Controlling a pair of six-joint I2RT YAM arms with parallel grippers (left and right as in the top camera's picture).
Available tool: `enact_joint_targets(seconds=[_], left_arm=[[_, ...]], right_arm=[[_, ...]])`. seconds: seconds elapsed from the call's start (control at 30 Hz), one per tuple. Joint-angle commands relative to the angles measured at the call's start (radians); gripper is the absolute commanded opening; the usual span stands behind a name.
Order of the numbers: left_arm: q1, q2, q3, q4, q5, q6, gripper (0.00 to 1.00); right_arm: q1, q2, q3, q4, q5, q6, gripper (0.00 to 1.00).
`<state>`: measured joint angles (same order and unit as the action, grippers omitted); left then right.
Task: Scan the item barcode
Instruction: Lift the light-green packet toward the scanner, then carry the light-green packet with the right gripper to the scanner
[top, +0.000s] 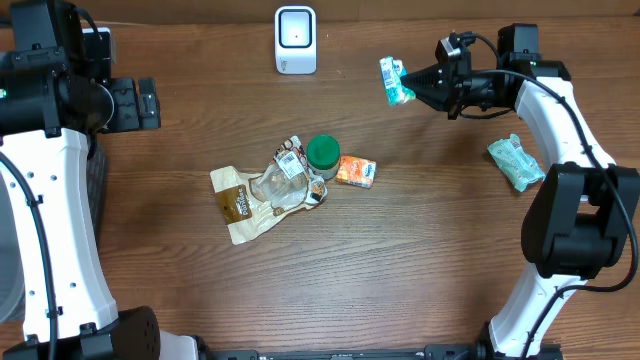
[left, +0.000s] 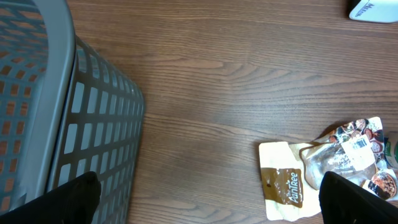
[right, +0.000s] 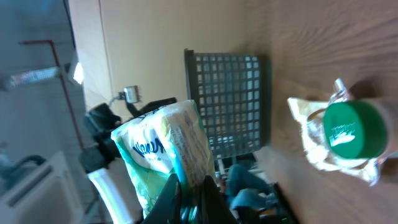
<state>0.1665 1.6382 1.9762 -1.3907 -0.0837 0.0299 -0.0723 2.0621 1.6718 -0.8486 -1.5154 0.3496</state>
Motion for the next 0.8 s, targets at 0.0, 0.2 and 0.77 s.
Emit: enact_joint_targets(seconds=[0.0,0.2,0.77], left_arm=[[0.009,-0.008,0.007,0.003,-0.002,0.016,0.99],[0.009,-0.008,0.007,0.003,-0.002,0.016,1.00],[0.009,-0.007,0.007,0.003,-0.002,0.016,1.00]], right_arm=[[-0.001,-0.014,0.013,0.001,-0.054,0.104,0.04],[0.001,-0.014,0.013,0.006,-0.054,0.103,0.04],[0.187,-0.014,0.047,0.132,0.499,0.127,0.04]])
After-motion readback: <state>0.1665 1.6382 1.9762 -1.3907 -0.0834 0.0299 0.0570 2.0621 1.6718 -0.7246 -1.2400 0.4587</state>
